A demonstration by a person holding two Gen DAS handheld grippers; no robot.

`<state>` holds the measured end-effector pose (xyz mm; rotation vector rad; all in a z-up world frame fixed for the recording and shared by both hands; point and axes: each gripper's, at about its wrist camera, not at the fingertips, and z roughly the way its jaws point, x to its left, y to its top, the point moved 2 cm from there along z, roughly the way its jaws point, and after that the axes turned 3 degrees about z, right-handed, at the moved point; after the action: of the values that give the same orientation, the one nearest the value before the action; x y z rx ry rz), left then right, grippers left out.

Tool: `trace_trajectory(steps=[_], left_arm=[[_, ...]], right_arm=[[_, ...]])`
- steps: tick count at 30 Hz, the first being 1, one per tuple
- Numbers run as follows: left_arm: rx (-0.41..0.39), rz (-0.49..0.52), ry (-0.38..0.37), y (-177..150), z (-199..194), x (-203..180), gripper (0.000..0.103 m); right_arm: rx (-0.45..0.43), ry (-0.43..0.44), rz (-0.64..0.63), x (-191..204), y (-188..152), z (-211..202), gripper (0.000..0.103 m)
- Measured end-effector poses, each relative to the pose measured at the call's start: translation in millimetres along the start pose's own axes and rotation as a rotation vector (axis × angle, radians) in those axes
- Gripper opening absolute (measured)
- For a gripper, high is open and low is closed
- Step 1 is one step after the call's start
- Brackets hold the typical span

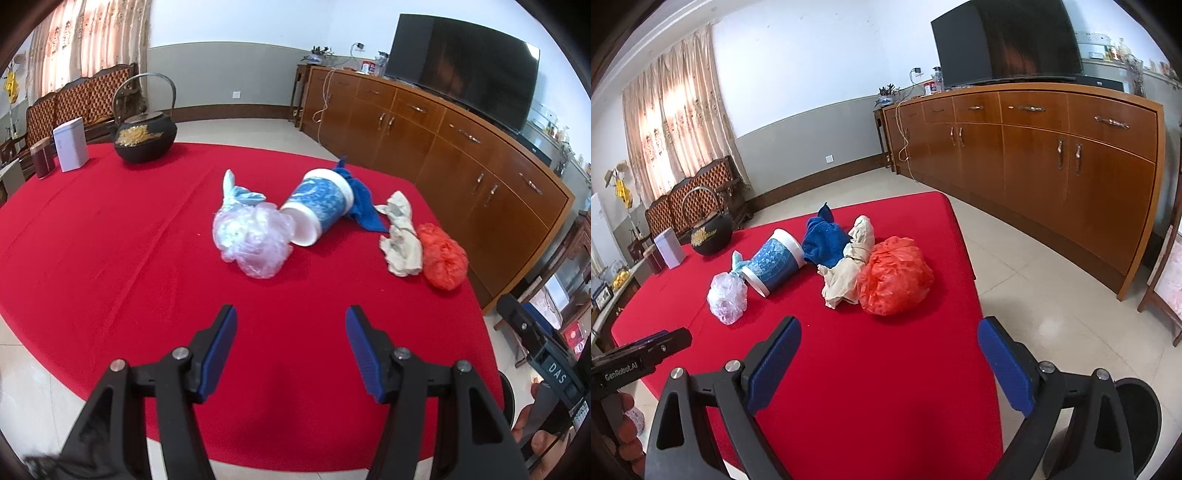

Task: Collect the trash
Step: 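Grasp the clear plastic bag with the left tool while the right tool grasps the red plastic bag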

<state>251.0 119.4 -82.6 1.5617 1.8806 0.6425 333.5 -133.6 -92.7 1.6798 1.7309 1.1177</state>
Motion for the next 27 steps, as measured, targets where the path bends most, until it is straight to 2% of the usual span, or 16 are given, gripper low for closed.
trace_trajectory(steps=[11,27], left_arm=[[0.002,-0.017,0.012,23.4,35.6,17.5,0.063],[0.031,-0.030,0.033,43.7,84.5,32.3,0.063]], right_arm=[[0.028,-0.013,-0.015,4.1,10.3,31.7,0.098],[0.094,-0.056,-0.013,4.3,38.5,101.4,0.098]])
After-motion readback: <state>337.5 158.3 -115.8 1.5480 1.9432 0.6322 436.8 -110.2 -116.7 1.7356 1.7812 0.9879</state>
